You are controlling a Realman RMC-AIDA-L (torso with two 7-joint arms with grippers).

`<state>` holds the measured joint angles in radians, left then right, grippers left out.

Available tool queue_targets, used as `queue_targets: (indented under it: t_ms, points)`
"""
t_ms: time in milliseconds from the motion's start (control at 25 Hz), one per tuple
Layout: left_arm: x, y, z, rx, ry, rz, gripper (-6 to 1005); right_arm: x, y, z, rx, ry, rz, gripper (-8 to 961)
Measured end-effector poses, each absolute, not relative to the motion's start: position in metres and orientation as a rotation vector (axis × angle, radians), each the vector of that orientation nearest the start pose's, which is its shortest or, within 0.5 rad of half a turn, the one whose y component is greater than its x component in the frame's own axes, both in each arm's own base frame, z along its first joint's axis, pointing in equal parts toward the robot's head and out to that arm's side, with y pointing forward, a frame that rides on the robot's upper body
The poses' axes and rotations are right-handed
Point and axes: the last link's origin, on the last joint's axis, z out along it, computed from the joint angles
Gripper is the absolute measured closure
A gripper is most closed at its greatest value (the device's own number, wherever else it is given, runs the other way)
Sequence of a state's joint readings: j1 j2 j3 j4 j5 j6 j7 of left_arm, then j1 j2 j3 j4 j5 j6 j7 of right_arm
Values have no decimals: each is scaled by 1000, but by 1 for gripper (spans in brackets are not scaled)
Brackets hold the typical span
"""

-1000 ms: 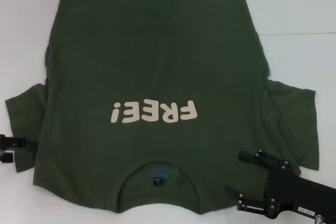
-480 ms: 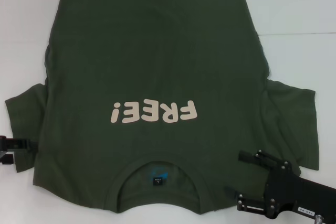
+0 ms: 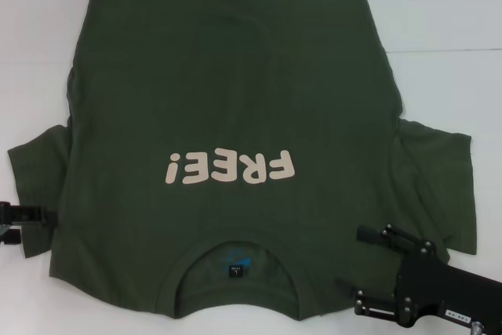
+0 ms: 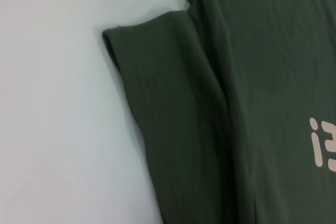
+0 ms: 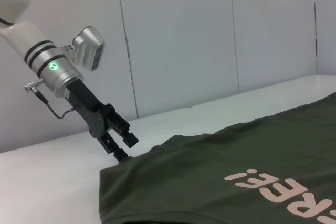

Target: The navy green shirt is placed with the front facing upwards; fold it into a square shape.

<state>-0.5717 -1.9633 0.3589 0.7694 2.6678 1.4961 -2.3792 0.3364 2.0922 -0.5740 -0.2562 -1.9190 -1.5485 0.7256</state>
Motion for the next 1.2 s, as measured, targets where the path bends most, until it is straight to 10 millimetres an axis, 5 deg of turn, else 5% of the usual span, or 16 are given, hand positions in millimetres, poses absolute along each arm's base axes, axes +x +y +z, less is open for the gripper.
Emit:
queue_targets:
  t_ms: [1200]
  points:
    - [-356, 330, 79, -1969, -1919, -149, 115, 318, 235, -55, -2551, 472, 834, 26]
